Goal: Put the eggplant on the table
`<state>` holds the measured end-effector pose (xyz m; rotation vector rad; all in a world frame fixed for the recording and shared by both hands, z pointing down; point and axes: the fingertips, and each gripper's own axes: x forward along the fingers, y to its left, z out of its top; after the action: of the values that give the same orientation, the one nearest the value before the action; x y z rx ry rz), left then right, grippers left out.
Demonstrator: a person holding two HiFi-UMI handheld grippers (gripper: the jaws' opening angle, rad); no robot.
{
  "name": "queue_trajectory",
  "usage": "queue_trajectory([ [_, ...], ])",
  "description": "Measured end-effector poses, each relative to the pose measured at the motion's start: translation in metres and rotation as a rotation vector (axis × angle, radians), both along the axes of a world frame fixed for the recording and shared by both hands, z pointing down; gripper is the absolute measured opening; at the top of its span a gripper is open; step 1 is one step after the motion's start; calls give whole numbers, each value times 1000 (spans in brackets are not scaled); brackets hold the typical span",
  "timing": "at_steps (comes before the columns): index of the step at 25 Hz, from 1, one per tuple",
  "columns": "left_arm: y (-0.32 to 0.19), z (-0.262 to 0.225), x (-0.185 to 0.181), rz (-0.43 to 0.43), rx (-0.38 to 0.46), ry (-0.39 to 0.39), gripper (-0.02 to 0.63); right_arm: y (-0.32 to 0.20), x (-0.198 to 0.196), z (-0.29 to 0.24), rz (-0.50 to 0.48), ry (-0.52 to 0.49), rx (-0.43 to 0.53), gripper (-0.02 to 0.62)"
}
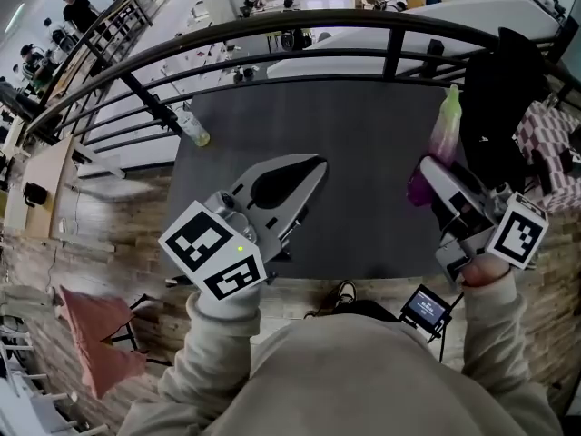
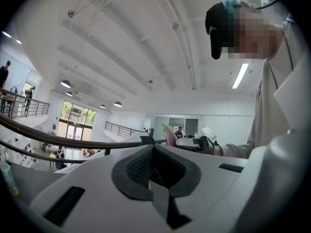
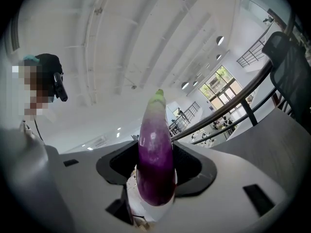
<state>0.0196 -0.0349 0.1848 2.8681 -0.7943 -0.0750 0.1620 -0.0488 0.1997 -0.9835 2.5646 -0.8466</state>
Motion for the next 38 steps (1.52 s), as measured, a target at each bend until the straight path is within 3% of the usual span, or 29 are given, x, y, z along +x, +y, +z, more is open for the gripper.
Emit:
queue_trajectory([
  [4,-28,-4,44,-33,-7,-34,-2,-34,48,2,-22,-26,-20,229],
  [7,-34,5,52,-42,-32,-55,-2,-46,58,5,-32,-47,-21,229],
  [13,-45,15,55,-32,-39,-56,-2,-52,46,31,-51,-80,-75,229],
  [22,-83,13,34,-8,-35,-20,-3,-82,26,20,-36,-30,-36,229],
  [28,-115,-5,34,49,-13,4,-2,-106,12,1,3,-29,-34,229],
  [38,-153,26,7,133,-60,8,-2,-155,-15,11,25,39,-57,229],
])
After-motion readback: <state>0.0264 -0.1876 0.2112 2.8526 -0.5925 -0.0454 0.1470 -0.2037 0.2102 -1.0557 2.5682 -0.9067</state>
